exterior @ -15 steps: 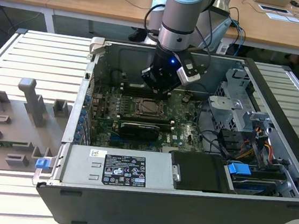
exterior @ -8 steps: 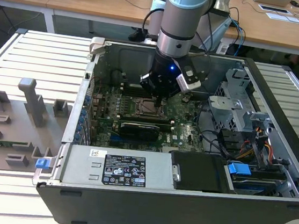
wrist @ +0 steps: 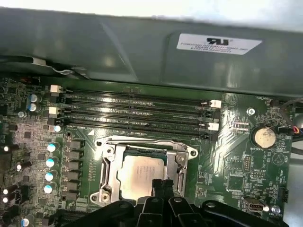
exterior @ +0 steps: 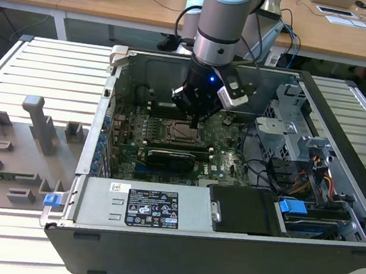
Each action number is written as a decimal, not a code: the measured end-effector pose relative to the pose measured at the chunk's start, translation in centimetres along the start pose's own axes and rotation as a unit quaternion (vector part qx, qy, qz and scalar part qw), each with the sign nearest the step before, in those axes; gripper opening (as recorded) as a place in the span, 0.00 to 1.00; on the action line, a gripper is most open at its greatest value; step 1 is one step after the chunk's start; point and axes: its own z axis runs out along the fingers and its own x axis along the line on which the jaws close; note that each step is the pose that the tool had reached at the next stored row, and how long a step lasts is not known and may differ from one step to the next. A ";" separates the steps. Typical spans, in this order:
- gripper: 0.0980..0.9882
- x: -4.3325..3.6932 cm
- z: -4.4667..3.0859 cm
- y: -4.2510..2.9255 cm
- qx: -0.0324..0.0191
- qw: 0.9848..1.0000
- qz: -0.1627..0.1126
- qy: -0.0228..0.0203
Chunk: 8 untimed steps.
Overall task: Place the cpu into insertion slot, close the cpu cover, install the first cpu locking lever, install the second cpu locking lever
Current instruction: 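Install the first cpu locking lever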
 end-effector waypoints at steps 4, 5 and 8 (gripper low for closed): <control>0.01 0.02 -0.76 -0.01 0.000 1.000 0.000 0.000; 0.01 0.03 -0.89 -0.01 0.000 1.000 0.000 0.000; 0.01 0.03 -1.33 -0.01 0.001 1.000 0.000 0.000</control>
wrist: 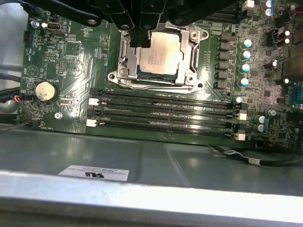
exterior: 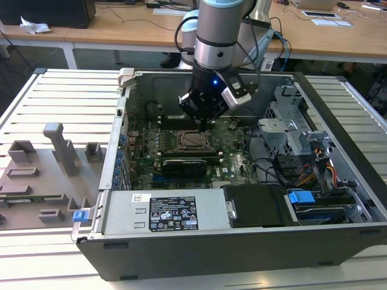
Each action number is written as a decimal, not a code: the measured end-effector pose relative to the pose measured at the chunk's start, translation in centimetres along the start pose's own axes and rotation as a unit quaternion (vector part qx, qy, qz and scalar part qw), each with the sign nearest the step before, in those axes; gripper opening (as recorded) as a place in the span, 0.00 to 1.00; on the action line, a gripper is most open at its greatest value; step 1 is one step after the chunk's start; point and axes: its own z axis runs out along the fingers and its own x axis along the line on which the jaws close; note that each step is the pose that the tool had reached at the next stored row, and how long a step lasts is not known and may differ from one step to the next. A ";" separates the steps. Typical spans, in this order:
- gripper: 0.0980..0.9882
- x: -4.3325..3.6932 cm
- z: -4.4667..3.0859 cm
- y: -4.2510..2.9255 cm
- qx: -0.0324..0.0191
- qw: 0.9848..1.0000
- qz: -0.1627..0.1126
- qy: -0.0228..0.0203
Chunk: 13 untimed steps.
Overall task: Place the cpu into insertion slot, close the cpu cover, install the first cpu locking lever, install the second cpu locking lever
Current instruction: 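Install the first cpu locking lever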
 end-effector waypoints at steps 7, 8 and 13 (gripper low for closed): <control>0.01 0.04 -1.71 -0.02 0.001 1.000 0.000 0.000; 0.01 0.05 -1.92 -0.02 0.001 1.000 0.000 0.000; 0.01 0.08 -3.41 -0.03 0.001 1.000 0.000 0.000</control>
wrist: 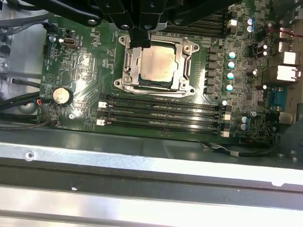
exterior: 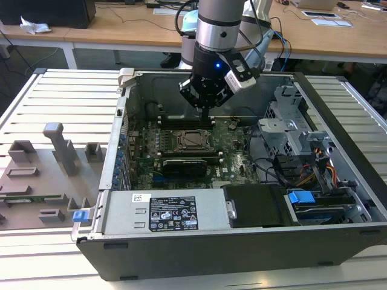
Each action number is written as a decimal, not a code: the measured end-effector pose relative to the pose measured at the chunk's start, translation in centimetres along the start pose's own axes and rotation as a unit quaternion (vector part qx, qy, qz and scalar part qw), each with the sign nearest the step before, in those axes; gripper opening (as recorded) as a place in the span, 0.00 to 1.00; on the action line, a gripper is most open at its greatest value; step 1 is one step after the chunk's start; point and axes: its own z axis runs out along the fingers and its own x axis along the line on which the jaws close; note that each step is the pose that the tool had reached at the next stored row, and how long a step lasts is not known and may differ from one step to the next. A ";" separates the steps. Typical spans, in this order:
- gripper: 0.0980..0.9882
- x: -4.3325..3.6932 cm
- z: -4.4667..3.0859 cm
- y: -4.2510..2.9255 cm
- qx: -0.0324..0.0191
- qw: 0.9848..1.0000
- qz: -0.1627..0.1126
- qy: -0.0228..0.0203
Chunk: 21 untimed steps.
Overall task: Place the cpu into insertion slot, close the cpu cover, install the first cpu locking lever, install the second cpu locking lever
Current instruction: 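Install the first cpu locking lever, then install the second cpu locking lever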
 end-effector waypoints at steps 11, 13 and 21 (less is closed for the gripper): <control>0.01 0.00 -0.06 0.00 0.000 1.000 0.000 0.000; 0.01 0.00 -0.06 0.00 0.000 1.000 0.000 0.000; 0.01 0.51 0.22 -3.56 -0.004 1.000 0.000 0.000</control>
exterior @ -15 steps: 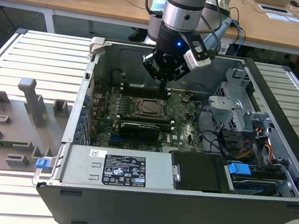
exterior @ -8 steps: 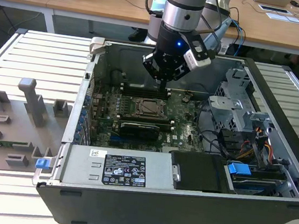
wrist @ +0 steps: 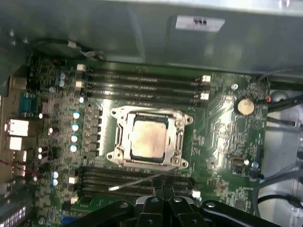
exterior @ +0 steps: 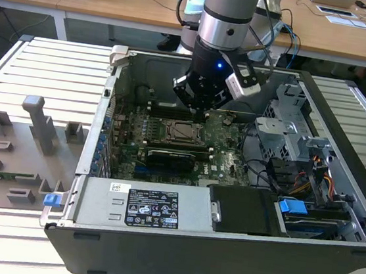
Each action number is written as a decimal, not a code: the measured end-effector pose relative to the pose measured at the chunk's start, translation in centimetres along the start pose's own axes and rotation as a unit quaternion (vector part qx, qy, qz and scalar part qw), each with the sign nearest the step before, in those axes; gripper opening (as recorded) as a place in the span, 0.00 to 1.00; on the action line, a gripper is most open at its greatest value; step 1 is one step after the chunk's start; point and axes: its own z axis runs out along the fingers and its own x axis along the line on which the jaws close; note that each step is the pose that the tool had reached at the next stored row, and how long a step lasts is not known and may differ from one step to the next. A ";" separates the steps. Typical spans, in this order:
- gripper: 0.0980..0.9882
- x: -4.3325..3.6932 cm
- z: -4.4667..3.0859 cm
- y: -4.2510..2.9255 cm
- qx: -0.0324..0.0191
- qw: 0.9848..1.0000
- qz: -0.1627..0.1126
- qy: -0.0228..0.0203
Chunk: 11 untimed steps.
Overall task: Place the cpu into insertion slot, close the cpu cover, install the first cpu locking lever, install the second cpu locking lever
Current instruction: 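Install the second cpu locking lever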
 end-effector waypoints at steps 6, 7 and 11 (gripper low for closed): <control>0.01 0.18 0.88 -1.51 -0.009 1.000 0.000 -0.001; 0.01 0.19 1.06 -1.58 -0.009 1.000 0.000 -0.001; 0.01 0.24 1.92 -1.82 -0.009 1.000 0.000 -0.001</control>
